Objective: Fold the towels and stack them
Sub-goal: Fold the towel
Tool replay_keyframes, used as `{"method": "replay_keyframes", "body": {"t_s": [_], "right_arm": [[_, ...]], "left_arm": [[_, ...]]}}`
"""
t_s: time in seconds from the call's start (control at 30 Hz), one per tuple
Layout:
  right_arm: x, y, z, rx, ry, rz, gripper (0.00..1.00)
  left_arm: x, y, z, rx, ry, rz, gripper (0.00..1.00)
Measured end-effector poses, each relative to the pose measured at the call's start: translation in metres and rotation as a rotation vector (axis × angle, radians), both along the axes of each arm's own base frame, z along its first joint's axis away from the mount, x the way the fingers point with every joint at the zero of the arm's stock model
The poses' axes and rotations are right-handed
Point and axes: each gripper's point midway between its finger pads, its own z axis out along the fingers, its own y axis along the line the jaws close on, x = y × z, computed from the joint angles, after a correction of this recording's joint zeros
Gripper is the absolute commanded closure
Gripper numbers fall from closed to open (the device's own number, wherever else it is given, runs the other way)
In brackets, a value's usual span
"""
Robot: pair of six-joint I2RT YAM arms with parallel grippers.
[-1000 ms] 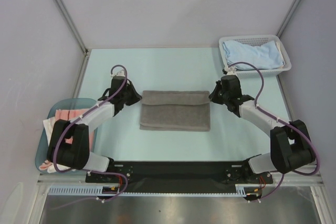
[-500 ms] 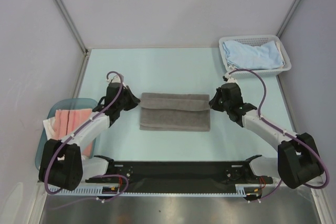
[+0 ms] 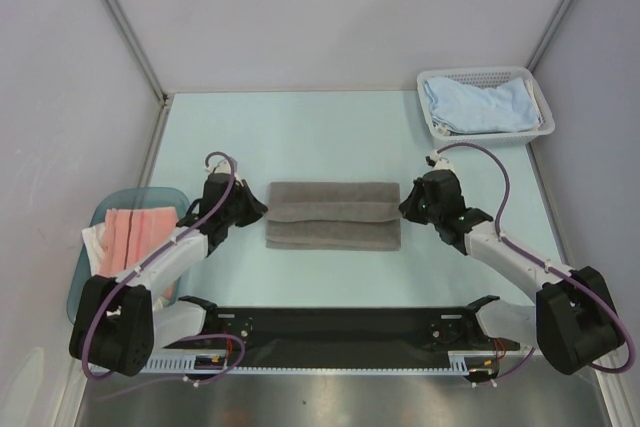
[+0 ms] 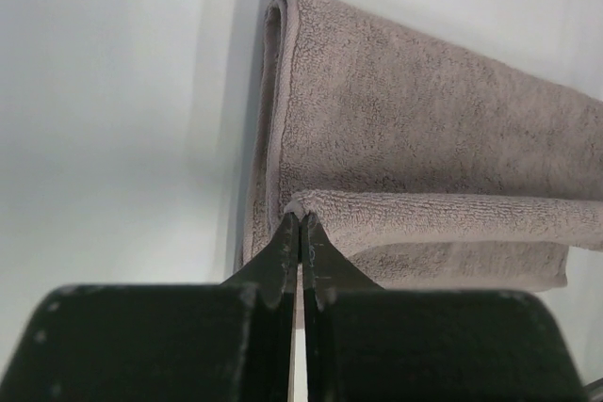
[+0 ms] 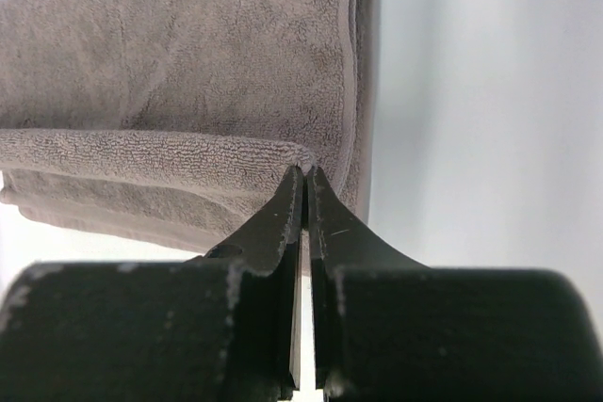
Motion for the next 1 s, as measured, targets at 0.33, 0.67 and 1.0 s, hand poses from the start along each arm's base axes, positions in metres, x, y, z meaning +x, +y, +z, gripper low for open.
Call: {"method": "replay_keyframes", "body": {"t_s": [0.33, 0.67, 1.0], "right_arm": [[-0.011, 0.001, -0.006, 0.001, 0.009, 0.012, 1.0], [-0.029, 0.004, -0.025, 0.003, 0.048, 0.024, 0.92], [-0.044, -0.006, -0.028, 0.003, 0.049, -0.002, 0.54]], "left_arm": [[-0.007, 0.0, -0.008, 0.002, 0.015, -0.005, 1.0], [-0.017, 0.001, -0.018, 0.001, 0.033, -0.008, 1.0], [-0.03, 0.003, -0.006, -0.016, -0.002, -0.013, 0.72]]}}
